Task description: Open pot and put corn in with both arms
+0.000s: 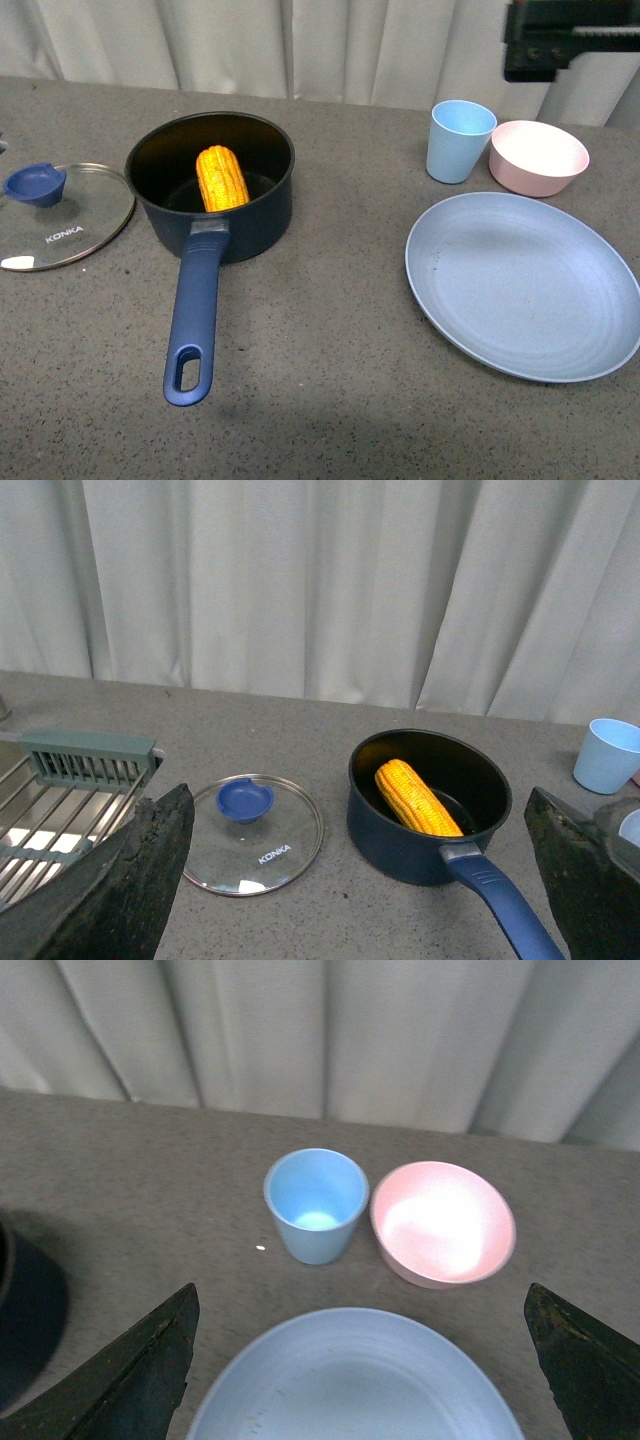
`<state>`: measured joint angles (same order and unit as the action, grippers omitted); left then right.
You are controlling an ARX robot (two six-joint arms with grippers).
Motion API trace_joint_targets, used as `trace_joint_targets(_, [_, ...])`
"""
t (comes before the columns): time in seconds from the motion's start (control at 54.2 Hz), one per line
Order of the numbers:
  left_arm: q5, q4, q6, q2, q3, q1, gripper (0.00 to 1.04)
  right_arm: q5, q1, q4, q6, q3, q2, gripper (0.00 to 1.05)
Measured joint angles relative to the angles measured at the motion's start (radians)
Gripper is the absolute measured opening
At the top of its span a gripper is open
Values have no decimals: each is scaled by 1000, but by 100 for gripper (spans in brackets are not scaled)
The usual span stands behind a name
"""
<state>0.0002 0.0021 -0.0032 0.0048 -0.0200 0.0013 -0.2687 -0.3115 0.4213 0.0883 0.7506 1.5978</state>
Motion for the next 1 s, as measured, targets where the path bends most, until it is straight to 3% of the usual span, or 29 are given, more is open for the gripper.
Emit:
trace_joint_targets(0.092, [0,0,0,0,0,0,98,-24,27,47,-23,-77,-56,95])
trace_joint_targets(0.258, [0,0,0,-1,0,0,98,48,81,600,-75,-314,-87,65])
trace_joint_targets(0.645, [0,0,0,-1,0,0,98,138,182,676,-85,-569,-313,1])
trace_joint_targets(0.94, [0,0,0,-1,0,0,98,187,229,558,-88,-670,-521,1])
trace_joint_targets(0.996, [0,0,0,-1,0,0,98,233,261,524,-89,-682,-566,1])
